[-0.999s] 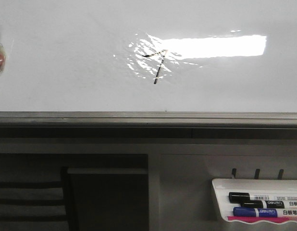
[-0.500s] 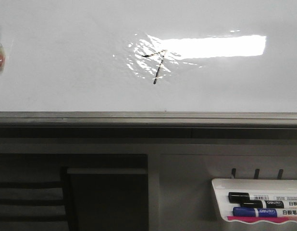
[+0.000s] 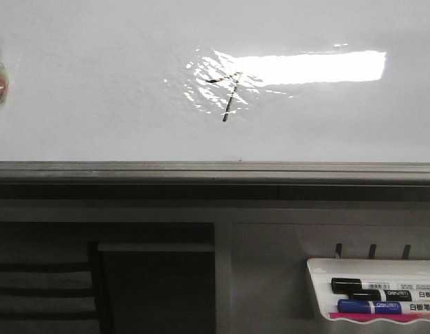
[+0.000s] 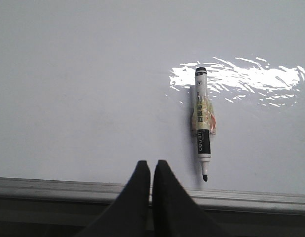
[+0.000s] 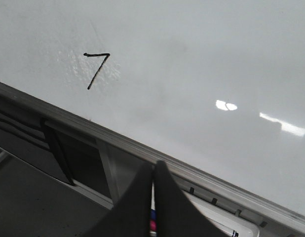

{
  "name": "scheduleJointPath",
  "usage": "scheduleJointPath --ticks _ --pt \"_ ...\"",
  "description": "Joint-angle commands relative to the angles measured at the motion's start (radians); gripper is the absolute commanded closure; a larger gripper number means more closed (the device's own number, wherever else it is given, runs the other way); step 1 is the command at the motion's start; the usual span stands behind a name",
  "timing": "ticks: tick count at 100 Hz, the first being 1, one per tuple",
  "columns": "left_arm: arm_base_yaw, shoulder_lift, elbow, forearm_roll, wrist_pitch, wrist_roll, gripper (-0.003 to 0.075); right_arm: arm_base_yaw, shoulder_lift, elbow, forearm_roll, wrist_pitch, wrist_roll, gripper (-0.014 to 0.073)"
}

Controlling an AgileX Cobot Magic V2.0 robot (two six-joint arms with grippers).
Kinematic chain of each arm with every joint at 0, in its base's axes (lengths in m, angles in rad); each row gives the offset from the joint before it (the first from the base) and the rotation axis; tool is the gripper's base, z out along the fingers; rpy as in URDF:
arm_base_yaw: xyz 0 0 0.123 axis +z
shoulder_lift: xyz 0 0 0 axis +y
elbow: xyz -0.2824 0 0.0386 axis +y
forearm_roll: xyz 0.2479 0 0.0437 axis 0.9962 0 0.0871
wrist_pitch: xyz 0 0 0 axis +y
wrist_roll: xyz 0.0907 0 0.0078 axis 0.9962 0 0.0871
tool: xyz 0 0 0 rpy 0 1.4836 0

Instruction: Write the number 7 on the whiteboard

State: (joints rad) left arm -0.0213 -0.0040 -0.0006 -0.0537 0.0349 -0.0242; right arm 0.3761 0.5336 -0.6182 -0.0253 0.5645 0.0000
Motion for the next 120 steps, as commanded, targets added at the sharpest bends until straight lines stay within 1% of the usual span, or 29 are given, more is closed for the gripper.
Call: scheduleJointPath --ticks 1,68,77,82,94,104,111,120 --pt "0.003 -0.031 0.035 0.002 -0.076 -0.015 0.0741 -0.005 0.004 -0.025 -0.009 -0.069 -0.008 0.0665" --pt "0.003 -0.031 0.035 0.001 -0.076 -0.015 0.0741 -0.006 -0.014 -0.02 -0.009 -0.069 -0.008 0.0665" --pt "0.003 -0.031 0.035 0.001 -0.076 -0.015 0.0741 -0.037 -0.053 0.007 -0.009 -0.084 -0.008 0.0665" --pt "0.003 -0.031 0.035 0.001 -0.076 -0.015 0.0741 -0.069 -0.081 0.035 -0.009 -0.125 -0.008 0.0665" --pt "0.003 -0.031 0.035 0.001 -0.076 -0.015 0.0741 -0.168 -0.163 0.139 -0.001 -0.299 -0.008 0.0665" --pt "0.003 -0.031 0.035 0.001 -0.076 -0.015 0.0741 -0.239 -0.242 0.243 0.016 -0.403 -0.008 0.0665" --pt "0.003 -0.031 0.035 0.001 -0.076 -0.015 0.0741 -0.282 -0.299 0.306 0.044 -0.431 -0.008 0.0665" --pt "0.003 -0.031 0.035 0.001 -0.076 -0.015 0.0741 -0.329 -0.367 0.389 0.044 -0.453 -0.008 0.0665"
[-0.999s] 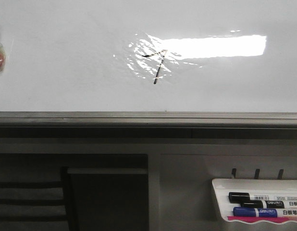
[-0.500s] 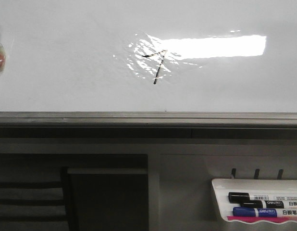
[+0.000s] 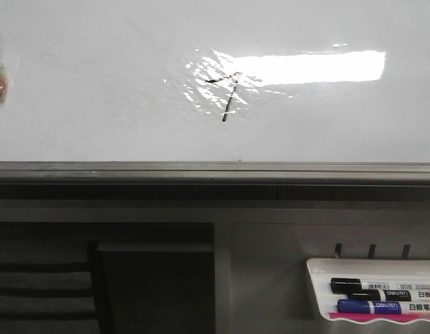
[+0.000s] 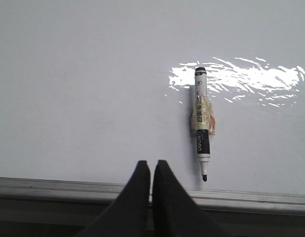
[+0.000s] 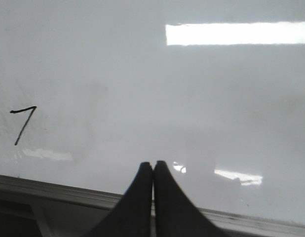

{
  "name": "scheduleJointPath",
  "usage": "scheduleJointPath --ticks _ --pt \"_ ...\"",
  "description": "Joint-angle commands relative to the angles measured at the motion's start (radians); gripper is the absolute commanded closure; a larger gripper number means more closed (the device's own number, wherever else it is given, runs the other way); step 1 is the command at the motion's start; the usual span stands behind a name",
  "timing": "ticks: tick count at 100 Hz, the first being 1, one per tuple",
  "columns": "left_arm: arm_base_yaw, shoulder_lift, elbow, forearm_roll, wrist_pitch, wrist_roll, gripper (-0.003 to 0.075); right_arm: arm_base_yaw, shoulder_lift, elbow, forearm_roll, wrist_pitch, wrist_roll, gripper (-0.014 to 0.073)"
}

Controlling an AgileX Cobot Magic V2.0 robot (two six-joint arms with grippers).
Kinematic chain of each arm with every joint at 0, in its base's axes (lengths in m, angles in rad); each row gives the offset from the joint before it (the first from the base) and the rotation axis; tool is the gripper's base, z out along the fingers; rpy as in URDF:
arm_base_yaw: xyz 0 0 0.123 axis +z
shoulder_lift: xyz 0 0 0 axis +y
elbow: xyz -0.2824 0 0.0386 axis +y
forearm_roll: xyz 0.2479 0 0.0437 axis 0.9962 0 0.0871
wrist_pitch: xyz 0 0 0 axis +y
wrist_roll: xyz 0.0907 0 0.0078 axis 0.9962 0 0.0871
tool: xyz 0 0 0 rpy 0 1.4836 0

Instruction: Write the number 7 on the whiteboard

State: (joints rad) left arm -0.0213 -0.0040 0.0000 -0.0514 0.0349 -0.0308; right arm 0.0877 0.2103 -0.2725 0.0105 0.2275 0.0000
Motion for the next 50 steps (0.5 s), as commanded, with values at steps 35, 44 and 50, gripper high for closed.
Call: scheduleJointPath --ticks 35,44,50 --pt "0.003 -0.031 0.034 -0.002 -0.076 -0.008 0.0741 -0.08 -0.188 0.308 0.009 -0.276 -0.008 0.0665" --pt "0.003 -0.031 0.034 -0.002 -0.076 -0.008 0.0741 -0.08 -0.228 0.311 0.009 -0.274 -0.008 0.0665" --pt "0.003 -0.031 0.034 -0.002 -0.076 -0.008 0.0741 -0.08 -0.241 0.311 0.009 -0.282 -0.008 0.0665"
